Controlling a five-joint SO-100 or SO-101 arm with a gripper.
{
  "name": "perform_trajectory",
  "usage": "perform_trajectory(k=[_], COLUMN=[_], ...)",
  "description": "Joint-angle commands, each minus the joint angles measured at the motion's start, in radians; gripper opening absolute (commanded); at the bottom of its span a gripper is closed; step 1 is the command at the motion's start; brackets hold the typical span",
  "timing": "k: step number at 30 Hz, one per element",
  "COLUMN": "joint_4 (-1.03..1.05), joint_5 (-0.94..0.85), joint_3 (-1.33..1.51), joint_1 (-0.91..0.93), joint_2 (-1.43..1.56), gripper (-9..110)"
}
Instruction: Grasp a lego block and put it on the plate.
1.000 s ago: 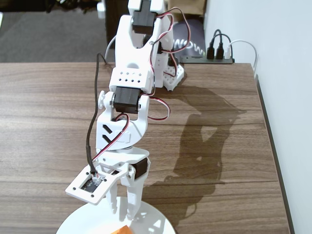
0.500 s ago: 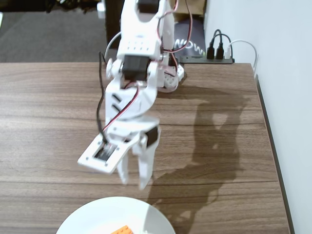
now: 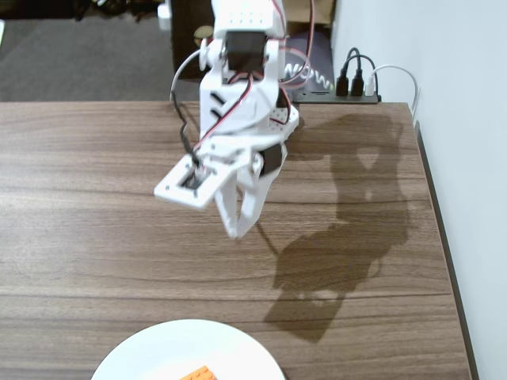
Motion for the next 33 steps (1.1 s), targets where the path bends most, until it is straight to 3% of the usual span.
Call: perform_trajectory(k=[1, 16, 25, 33], joint_4=[0.003, 0.038, 0.072, 0.178], joint_5=[0.084, 0.407, 0.698, 0.795], joint_3=[0.058, 0.414, 0.565, 0.684], joint_1=[-0.011, -0.025, -0.014, -0.015], joint_2=[0.146, 0.561, 0.764, 0.934], gripper=[1, 1, 2, 6])
